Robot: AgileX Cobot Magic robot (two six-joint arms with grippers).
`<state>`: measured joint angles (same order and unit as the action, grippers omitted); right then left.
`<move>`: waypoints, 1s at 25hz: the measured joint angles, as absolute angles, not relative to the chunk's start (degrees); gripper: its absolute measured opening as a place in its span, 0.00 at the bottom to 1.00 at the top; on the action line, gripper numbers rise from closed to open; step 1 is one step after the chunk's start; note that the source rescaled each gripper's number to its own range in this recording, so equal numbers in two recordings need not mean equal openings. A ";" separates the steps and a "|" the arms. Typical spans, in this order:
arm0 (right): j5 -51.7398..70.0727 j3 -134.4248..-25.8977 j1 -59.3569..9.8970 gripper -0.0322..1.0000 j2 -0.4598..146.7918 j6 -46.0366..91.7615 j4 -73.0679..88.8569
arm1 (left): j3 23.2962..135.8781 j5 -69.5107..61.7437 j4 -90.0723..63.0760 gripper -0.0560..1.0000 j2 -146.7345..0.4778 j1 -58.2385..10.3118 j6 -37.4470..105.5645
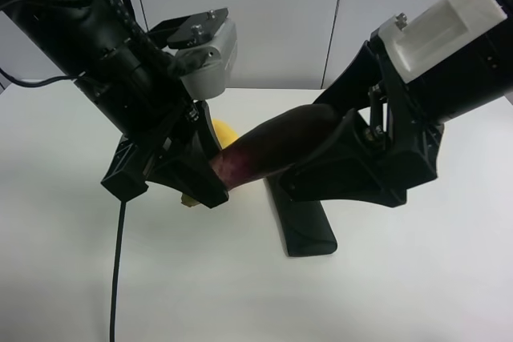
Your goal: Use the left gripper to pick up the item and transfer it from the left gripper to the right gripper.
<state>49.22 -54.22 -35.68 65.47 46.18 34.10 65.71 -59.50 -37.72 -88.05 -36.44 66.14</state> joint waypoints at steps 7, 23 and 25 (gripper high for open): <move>48.16 -54.22 -35.68 1.00 67.05 46.36 34.10 | 65.71 -59.29 -38.75 0.06 -88.05 -36.44 68.65; 48.11 -54.22 -35.68 0.99 68.87 48.98 39.29 | 65.71 -59.12 -43.03 0.06 -88.05 -36.44 76.50; 48.11 -54.22 -35.68 0.92 68.87 48.98 39.38 | 65.71 -59.12 -43.03 0.06 -88.05 -36.44 76.98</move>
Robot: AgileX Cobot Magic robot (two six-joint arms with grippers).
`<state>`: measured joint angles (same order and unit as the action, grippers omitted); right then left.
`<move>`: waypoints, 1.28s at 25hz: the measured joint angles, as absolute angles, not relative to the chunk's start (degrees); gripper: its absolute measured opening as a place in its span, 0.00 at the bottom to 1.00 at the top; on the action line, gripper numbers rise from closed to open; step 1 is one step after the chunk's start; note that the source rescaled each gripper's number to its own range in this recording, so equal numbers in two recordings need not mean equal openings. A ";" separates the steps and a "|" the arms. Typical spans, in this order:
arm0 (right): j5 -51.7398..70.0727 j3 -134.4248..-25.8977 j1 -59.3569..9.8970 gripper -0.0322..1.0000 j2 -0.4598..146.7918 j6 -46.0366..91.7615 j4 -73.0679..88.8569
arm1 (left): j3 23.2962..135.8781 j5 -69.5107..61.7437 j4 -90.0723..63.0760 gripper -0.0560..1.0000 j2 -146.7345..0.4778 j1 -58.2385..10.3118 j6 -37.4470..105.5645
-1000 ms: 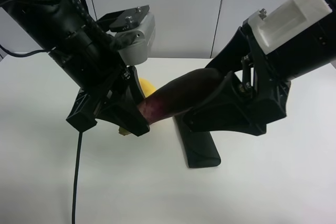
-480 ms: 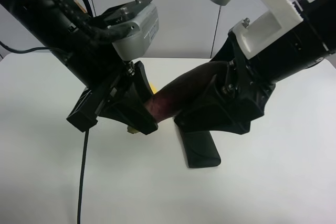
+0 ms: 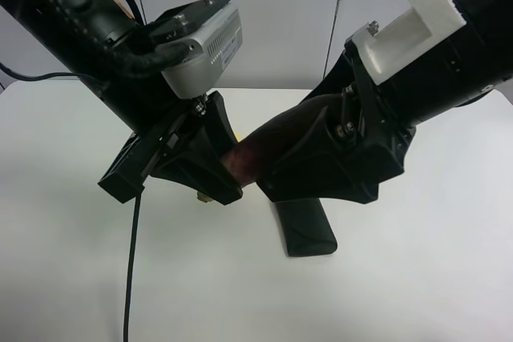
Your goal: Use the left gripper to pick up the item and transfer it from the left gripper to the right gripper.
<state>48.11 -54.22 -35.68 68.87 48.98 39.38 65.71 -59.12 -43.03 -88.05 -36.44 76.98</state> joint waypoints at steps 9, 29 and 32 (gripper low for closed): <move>48.54 -54.22 -35.74 0.04 68.87 49.21 39.98 | 65.71 -58.39 -42.96 0.06 -88.05 -36.44 78.64; 48.06 -54.22 -35.79 0.04 68.87 49.21 39.93 | 65.71 -57.32 -43.70 1.00 -88.05 -36.44 77.27; 48.06 -54.22 -35.79 0.04 68.87 49.21 39.93 | 65.71 -57.10 -42.34 1.00 -87.47 -36.44 75.43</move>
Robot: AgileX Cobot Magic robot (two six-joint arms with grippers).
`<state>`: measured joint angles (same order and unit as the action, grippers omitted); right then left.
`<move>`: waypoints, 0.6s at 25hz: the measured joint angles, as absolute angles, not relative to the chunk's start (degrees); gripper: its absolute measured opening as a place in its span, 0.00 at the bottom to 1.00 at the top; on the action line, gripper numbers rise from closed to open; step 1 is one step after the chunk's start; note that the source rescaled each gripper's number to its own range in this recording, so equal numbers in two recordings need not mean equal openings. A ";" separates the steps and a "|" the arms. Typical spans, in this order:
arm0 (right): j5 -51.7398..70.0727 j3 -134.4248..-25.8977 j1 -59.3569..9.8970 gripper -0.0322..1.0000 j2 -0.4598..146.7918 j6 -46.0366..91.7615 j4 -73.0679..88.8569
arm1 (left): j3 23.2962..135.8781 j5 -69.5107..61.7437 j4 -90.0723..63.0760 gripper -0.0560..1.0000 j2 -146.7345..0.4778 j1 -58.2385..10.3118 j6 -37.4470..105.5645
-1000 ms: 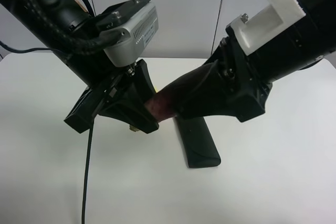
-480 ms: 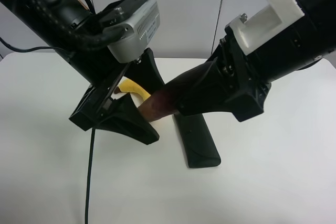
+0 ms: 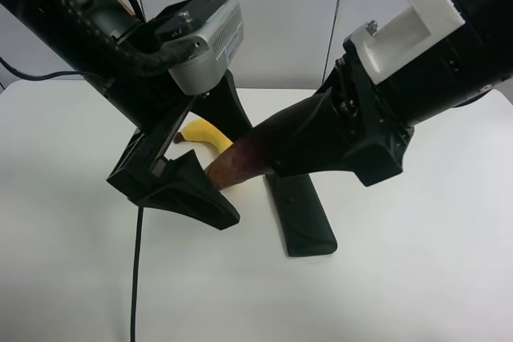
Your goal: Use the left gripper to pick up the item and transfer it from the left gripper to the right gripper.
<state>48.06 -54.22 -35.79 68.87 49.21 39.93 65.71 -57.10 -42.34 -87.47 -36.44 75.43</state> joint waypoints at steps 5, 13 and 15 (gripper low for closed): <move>48.06 -54.22 -35.79 0.04 68.87 49.21 39.70 | 65.71 -56.80 -37.40 1.00 -83.92 -36.44 70.29; 48.06 -54.22 -35.79 0.04 68.87 49.21 39.70 | 65.71 -60.76 -26.71 1.00 -74.64 -36.44 58.40; 48.06 -54.22 -35.79 0.04 68.87 49.21 39.70 | 65.71 -62.93 -23.82 1.00 -71.98 -36.44 53.21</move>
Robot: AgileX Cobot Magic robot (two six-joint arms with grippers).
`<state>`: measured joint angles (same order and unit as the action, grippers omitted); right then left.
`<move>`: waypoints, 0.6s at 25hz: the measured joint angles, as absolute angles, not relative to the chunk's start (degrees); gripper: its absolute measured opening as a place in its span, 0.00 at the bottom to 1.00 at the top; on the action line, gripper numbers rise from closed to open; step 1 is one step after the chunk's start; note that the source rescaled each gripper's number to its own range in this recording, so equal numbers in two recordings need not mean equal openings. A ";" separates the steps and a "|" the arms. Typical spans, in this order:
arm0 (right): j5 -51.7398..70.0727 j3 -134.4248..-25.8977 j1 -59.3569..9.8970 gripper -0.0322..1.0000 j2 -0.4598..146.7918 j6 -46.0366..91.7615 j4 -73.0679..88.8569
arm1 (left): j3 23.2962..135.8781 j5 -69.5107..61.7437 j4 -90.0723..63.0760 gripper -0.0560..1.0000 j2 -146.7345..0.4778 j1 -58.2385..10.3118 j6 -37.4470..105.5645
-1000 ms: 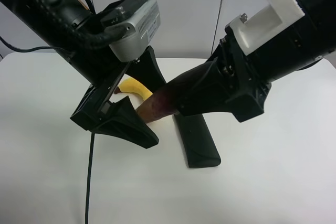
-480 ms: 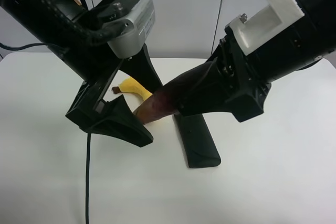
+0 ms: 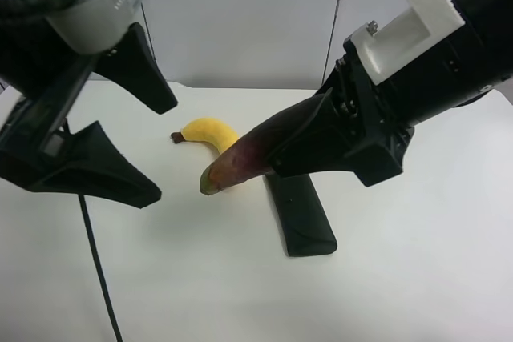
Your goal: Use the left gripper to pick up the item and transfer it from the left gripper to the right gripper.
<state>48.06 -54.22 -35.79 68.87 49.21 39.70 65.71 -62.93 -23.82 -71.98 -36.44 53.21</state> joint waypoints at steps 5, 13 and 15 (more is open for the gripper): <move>48.06 -54.22 -35.79 0.04 68.87 49.21 39.68 | 65.71 -68.48 -18.21 1.00 -66.28 -36.44 39.08; 48.06 -54.22 -35.79 0.04 68.87 49.21 39.52 | 64.62 -69.29 -6.91 1.00 -56.40 -36.44 22.18; 48.06 -54.22 -35.79 0.04 68.87 49.21 39.52 | 61.77 -69.29 -5.90 1.00 -52.46 -36.44 20.85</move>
